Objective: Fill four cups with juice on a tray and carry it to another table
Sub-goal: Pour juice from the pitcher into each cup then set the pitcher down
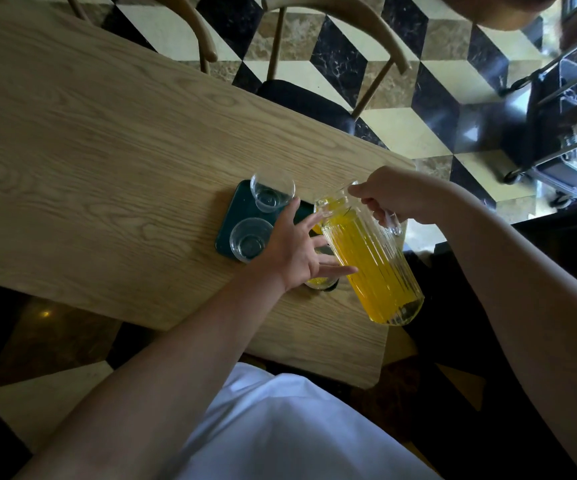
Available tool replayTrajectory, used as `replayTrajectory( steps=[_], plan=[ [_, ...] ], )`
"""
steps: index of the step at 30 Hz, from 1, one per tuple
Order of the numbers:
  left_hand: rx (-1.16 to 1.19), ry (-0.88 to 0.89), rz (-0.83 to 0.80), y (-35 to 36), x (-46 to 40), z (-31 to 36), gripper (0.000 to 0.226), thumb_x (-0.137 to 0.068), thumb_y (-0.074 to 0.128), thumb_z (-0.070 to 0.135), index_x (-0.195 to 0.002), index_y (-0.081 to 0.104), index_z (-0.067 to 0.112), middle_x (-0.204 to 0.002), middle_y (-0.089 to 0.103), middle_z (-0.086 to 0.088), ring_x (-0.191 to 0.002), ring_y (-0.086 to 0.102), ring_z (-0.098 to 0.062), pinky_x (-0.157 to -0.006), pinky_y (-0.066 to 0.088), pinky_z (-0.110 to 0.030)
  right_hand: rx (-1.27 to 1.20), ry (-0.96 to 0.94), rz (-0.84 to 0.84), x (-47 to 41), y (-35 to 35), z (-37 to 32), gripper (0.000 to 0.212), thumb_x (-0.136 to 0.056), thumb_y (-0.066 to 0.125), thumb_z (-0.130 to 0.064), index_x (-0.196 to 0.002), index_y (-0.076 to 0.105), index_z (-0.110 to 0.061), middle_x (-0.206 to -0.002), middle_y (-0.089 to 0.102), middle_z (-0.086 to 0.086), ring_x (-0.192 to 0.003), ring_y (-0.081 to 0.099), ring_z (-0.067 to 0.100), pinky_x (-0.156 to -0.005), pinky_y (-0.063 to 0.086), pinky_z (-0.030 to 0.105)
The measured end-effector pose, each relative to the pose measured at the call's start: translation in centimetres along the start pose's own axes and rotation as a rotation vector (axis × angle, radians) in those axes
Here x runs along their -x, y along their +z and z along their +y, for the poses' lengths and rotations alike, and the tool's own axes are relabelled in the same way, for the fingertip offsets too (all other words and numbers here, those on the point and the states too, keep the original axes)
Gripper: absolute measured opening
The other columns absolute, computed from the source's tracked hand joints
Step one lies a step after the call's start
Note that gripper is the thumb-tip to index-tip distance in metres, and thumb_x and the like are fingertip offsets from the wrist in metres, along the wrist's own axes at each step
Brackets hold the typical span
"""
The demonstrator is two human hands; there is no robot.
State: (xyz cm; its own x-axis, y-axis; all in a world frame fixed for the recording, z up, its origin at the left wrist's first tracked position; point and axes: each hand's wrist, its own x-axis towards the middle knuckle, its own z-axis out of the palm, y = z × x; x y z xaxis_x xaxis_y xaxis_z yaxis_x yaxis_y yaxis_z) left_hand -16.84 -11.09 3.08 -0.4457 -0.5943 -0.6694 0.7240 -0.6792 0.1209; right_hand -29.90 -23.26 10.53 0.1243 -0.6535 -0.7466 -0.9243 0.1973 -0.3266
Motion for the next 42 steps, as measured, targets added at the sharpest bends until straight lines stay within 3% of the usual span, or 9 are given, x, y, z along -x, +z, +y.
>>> replayTrajectory(
  steps=[8,23,30,42],
  plan=[
    [0.018,0.046,-0.016,-1.9,1.5,1.9,0.078,-0.100,0.032,0.074,-0.163,0.028,0.029,-0.173,0.005,-0.022,-0.150,0.016,-0.061,-0.101,0.049,-0.069,0.020,-0.041,-0.017,-0.2,0.8,-3.7,0.038,-0.099,0.056,-0.036,-0.074,0.056,-0.007,-0.059,0.053,0.008,-0.049,0.048,0.019,-0.055,0.040,0.031],
    [0.099,0.061,-0.001,-4.7,1.2,4.8,0.080,-0.097,0.032,0.076,-0.164,0.026,0.032,-0.172,0.010,-0.021,-0.147,0.023,-0.062,-0.107,0.044,-0.071,0.050,0.022,-0.089,-2.5,2.1,-8.8,0.039,-0.100,0.055,-0.033,-0.068,0.053,-0.010,-0.052,0.048,0.002,-0.046,0.043,0.016,-0.053,0.040,0.026],
    [0.121,0.055,-0.001,-5.4,0.6,5.5,0.077,-0.097,0.034,0.077,-0.162,0.029,0.036,-0.170,0.019,-0.020,-0.143,0.032,-0.063,-0.093,0.054,-0.071,0.103,0.044,-0.123,-3.8,2.0,-10.1,0.040,-0.101,0.054,-0.033,-0.068,0.051,-0.011,-0.048,0.049,0.001,-0.044,0.043,0.015,-0.052,0.038,0.025],
    [0.157,0.036,0.007,-5.6,-0.1,6.7,0.079,-0.096,0.034,0.079,-0.163,0.026,0.038,-0.173,0.013,-0.018,-0.148,0.024,-0.061,-0.092,0.056,-0.066,0.119,0.045,-0.158,-5.8,1.8,-10.8,0.040,-0.100,0.055,-0.033,-0.067,0.051,-0.011,-0.043,0.048,-0.002,-0.044,0.043,0.014,-0.053,0.039,0.026]
  ],
)
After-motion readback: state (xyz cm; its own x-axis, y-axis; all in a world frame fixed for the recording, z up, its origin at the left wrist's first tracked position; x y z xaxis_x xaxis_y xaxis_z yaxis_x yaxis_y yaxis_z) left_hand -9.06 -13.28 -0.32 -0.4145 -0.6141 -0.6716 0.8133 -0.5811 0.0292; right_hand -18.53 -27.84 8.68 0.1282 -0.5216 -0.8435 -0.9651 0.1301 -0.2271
